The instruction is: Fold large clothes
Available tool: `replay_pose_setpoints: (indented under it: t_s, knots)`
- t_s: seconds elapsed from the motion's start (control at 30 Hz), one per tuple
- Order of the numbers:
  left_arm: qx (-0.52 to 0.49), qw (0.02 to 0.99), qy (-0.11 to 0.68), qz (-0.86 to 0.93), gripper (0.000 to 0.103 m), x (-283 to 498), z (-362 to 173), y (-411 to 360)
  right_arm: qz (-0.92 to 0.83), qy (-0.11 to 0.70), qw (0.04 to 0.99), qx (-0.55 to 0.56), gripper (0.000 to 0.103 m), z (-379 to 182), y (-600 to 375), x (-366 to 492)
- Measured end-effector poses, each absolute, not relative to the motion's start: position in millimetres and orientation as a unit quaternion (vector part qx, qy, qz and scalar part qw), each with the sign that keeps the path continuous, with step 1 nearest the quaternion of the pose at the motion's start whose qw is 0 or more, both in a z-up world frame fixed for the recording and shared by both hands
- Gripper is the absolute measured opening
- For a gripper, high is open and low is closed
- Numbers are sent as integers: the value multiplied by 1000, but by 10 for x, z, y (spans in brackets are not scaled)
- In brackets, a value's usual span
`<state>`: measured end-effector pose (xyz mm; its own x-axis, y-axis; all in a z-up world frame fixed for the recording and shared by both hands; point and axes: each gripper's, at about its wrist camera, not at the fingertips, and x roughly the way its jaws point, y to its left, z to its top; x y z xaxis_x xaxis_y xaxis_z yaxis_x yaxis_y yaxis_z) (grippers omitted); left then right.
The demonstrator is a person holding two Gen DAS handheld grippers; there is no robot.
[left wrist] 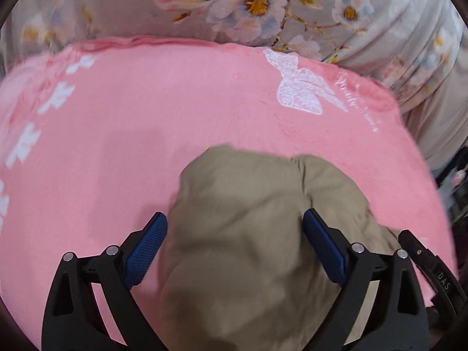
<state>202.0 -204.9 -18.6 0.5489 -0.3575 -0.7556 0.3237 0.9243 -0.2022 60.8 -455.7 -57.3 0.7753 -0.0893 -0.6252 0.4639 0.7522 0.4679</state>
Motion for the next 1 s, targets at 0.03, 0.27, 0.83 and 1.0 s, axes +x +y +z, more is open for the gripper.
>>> replay_pose_setpoints:
  t_s: [0.03, 0.27, 0.83, 1.0]
  knots:
    - [-34, 870, 444, -209, 94, 1962, -169, -1937, -171, 284, 889, 317, 75, -527, -4562, 384]
    - [-75, 824, 499, -259, 96, 1489, -497, -1535, -166, 329, 852, 372, 77, -843, -4562, -371]
    - [-139, 797, 490, -324, 64, 1235, -487, -1432, -52, 327, 858, 393, 30, -970, -4106, 52]
    - [-75, 846, 422, -317, 54, 1235, 78, -1289, -46, 297, 903, 309, 23, -375, -3787, 208]
